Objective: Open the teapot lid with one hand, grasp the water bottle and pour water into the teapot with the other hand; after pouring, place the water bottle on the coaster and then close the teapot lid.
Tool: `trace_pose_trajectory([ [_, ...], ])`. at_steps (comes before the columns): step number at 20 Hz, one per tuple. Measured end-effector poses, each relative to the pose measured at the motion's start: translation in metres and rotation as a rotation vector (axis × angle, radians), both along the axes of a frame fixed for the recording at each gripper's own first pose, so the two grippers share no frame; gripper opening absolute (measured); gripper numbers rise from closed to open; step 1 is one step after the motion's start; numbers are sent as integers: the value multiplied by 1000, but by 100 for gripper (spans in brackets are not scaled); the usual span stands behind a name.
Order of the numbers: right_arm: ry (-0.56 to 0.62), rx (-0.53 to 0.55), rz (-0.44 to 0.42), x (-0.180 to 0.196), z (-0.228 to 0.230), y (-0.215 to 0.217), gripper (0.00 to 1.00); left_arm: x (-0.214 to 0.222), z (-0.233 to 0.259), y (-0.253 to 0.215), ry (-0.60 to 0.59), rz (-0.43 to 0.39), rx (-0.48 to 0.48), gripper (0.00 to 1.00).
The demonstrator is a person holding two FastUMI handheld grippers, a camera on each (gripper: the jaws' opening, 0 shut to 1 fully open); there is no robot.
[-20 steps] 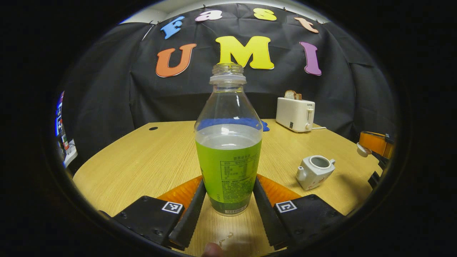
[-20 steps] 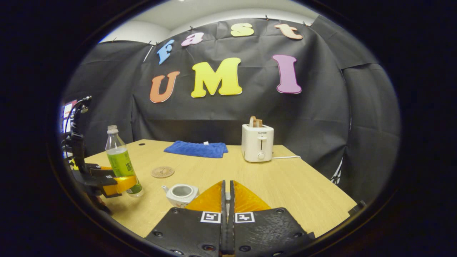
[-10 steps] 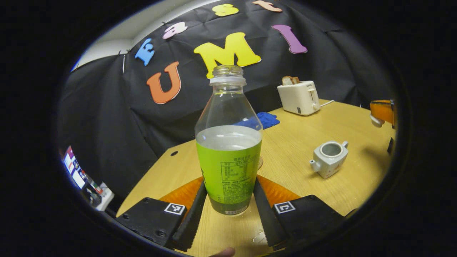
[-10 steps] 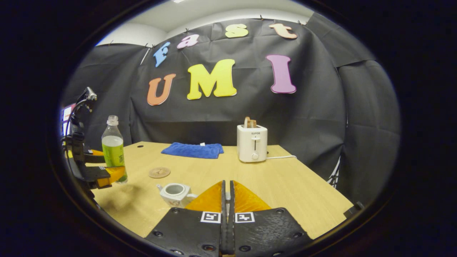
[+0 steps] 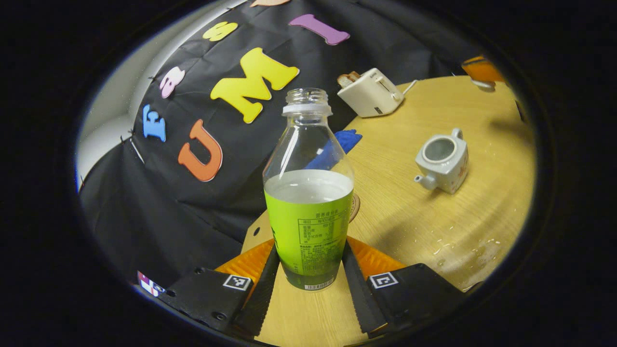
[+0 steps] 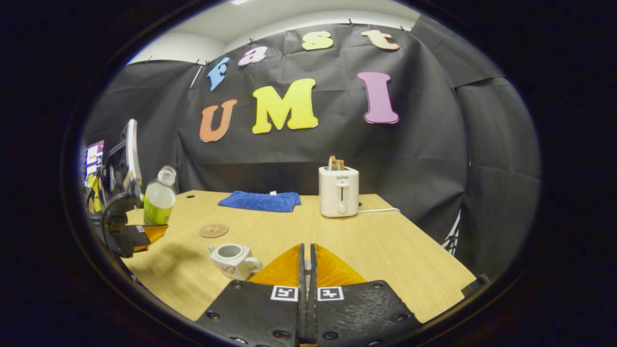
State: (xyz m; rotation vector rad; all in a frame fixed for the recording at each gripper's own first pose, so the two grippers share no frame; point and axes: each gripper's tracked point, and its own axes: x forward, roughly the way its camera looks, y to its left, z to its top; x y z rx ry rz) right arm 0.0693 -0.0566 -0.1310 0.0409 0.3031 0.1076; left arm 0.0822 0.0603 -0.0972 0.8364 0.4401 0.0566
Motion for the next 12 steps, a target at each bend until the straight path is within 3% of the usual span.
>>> trace_pose_trajectory([
  [12,-5,13,-10,-3,-8,-24,0,7,7,-3,107,-92,471,74],
])
